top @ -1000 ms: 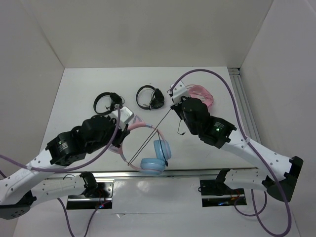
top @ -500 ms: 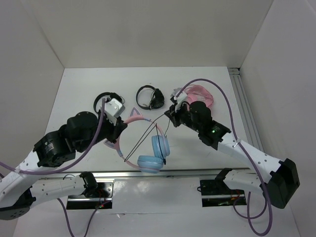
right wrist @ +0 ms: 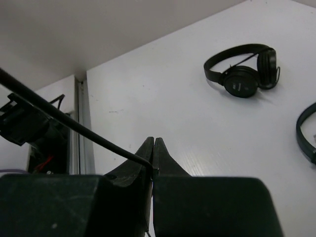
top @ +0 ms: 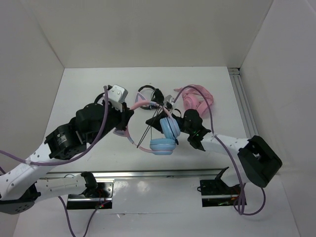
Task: Wrap the headphones
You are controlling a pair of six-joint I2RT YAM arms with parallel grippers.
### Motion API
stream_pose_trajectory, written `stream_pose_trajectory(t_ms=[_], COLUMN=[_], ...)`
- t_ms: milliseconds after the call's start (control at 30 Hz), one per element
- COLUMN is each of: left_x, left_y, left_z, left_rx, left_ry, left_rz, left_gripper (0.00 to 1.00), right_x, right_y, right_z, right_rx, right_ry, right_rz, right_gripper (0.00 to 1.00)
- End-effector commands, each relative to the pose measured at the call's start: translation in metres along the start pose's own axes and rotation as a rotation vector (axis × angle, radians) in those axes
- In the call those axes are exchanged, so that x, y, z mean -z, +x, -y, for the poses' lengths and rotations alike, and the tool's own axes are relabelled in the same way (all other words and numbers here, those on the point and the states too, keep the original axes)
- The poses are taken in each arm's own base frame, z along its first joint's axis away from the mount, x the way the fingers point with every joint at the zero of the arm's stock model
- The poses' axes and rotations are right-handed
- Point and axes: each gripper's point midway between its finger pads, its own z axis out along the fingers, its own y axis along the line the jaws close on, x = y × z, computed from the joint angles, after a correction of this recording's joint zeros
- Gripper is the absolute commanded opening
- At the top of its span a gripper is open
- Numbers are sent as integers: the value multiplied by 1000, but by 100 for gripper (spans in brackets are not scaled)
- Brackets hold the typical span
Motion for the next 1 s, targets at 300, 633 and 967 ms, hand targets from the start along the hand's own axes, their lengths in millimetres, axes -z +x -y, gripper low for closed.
stream_pose_trajectory(t_ms=[300, 633, 967], left_x=[27, 31, 37], left_y=[-142, -141, -145], left_z=[1, -15, -31], left_rx=[308, 314, 336], left_ry=[-10, -89, -170], left_rz=[444, 455, 474], left_gripper=[0, 0, 0], right_x=[-20, -25, -18], right_y=[35, 69, 92], right_z=[-6, -5, 1], right_rx=[-99, -151, -176], right_ry=[-95, -108, -65], right_rz=[29, -20, -54], right_gripper=[11, 16, 21])
